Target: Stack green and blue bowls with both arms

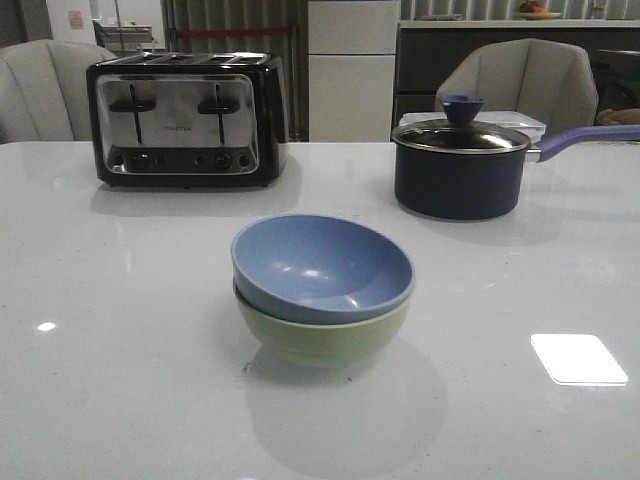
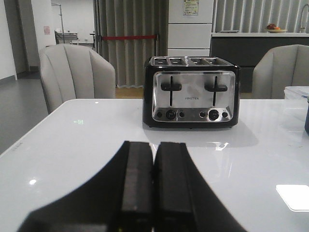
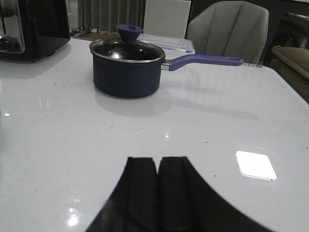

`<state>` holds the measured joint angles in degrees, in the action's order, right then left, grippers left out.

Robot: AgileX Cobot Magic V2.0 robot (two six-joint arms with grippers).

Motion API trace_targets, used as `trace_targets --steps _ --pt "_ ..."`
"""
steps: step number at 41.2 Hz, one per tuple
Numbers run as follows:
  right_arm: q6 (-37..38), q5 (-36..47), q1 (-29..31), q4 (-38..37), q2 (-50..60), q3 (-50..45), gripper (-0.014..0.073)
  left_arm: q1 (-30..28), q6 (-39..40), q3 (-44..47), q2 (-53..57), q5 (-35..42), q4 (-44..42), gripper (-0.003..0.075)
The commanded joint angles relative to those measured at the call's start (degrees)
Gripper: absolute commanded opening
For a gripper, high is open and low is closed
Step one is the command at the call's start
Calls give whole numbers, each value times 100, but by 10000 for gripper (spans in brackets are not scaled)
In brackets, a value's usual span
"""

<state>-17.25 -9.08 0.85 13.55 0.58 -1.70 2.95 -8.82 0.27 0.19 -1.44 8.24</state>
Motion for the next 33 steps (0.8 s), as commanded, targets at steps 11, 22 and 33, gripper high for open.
trace_targets --steps 11,22,33 --pt "852 1004 4 -555 111 29 55 -7 54 15 115 475 43 93" --pt "2006 1396 4 -1477 111 29 55 -7 54 15 115 475 43 93" --pt "2028 1448 -71 -1466 111 29 55 -7 54 15 115 475 43 93"
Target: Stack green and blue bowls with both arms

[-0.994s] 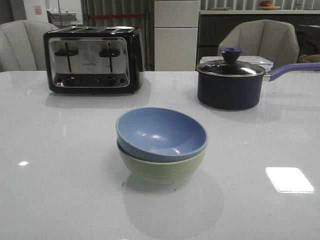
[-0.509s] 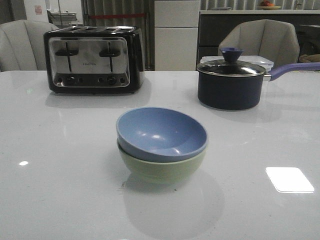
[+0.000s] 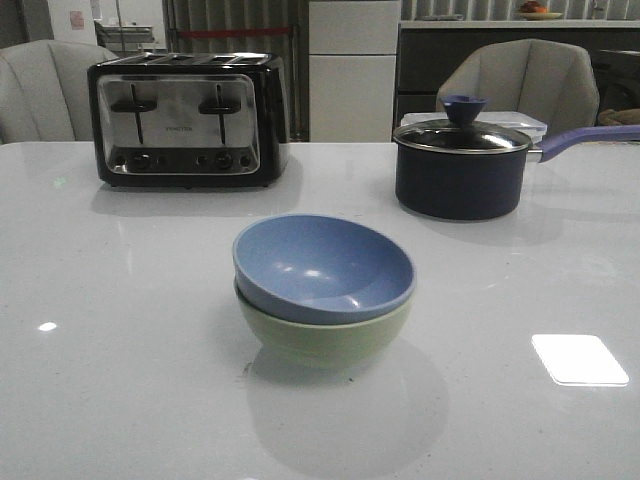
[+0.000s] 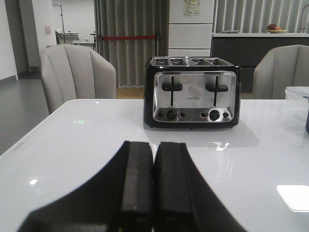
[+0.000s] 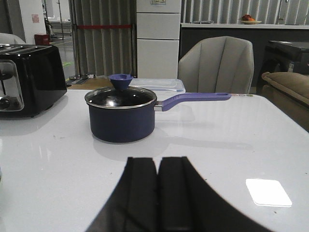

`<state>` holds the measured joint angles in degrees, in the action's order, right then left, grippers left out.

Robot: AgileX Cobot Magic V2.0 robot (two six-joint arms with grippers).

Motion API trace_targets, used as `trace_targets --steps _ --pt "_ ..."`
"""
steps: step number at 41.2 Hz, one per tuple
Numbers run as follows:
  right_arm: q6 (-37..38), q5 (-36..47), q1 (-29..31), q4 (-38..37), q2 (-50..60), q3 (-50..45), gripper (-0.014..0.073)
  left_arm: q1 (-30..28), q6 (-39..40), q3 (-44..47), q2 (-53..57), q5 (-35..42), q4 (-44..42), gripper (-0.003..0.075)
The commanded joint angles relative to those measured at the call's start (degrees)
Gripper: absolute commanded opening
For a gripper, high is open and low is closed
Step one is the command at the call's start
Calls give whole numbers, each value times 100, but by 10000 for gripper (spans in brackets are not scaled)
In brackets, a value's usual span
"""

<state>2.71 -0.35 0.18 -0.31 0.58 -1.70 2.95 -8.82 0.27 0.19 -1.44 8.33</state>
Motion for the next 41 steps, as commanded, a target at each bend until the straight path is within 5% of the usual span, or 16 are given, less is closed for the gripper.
trace_targets --steps 1,41 --pt "39 590 -4 -80 111 29 55 -7 54 15 115 475 34 93" --pt "238 607 -157 -132 111 29 55 -7 54 15 115 475 34 93"
